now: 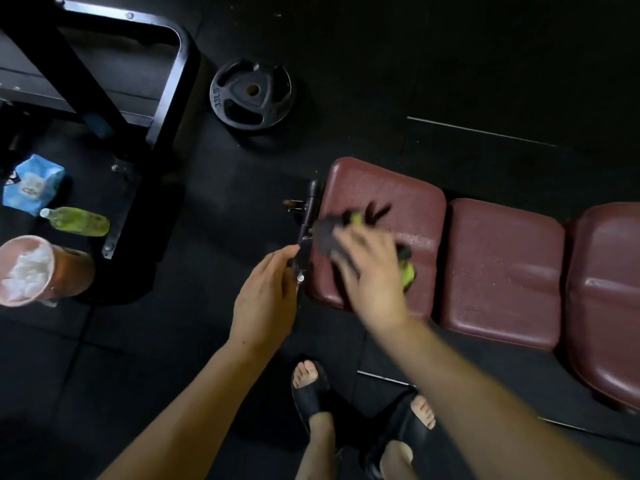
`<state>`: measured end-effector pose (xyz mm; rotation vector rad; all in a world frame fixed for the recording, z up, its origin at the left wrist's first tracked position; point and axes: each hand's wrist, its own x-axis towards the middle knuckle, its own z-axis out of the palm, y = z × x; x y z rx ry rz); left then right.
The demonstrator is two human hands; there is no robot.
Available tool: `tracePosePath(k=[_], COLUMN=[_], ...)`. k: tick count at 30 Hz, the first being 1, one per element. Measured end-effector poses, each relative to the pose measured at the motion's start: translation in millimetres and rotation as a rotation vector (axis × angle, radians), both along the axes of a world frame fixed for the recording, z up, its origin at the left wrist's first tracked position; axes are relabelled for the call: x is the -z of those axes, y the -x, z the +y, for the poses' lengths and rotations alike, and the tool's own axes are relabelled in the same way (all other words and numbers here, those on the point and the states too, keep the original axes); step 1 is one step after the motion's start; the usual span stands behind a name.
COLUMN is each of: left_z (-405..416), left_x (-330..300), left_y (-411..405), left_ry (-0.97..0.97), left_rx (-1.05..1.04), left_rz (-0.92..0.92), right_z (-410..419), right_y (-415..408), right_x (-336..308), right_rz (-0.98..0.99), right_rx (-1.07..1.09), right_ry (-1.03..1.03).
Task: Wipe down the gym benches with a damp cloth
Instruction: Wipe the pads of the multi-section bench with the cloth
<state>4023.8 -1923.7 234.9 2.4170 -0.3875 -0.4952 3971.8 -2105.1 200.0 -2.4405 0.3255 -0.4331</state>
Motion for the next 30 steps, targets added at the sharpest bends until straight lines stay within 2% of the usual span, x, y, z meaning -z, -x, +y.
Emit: tracePosePath(k=[3, 6, 8, 11, 14, 17, 19, 22, 26, 30], left_z=[1.7, -1.1, -6.6, -18.8, -33.3, -46.7, -51.9, -67.4, -93.1, -90.9], left_x=[-2.1, -2.1, -1.4, 0.5, -1.4, -0.5, 5.3, 16.6, 21.5, 26.1], left_y=[0.2, 1.5, -0.1, -6.1, -8.9, -10.2, -10.7, -13.3, -23.3, -24.0], left_ry=[-0.002, -0.027, -0.043, -0.066, -0.051, 0.058, 0.101, 0.098, 0.048, 0.03], left_rx=[0.028, 0.065, 0.095, 0.152, 0.138, 0.089, 0.113, 0.135, 0.132, 0.162], left_rz=[-0.023, -0.05, -0.078, -0.113, -0.132, -0.097, -0.134, -0.241, -0.289, -0.318], right_z=[24.6, -7.5, -48.5, -91.6, -61.2, -15.6, -9.8, -38.8, -103.9, -92.4], right_y=[55.5, 25.7, -20.7, -62.1, -23.0, 52.0, 72.7, 41.8, -34.8, -17.0], right_x=[-0.9, 2.3, 5.4, 3.6, 7.0, 8.6, 8.9, 17.1, 17.3, 16.7], right_rz=[0.014, 0.003, -0.026, 0.039, 0.057, 0.049, 0.04, 0.052, 0.05, 0.079], right_rx=[-0.134, -0.23, -0.137, 0.073, 0.096, 0.005, -0.044, -0.049, 0.185, 0.247], right_ry=[-0.052, 0.029, 0.085, 0.128, 0.077, 0.005, 0.004, 0.046, 0.103, 0.09])
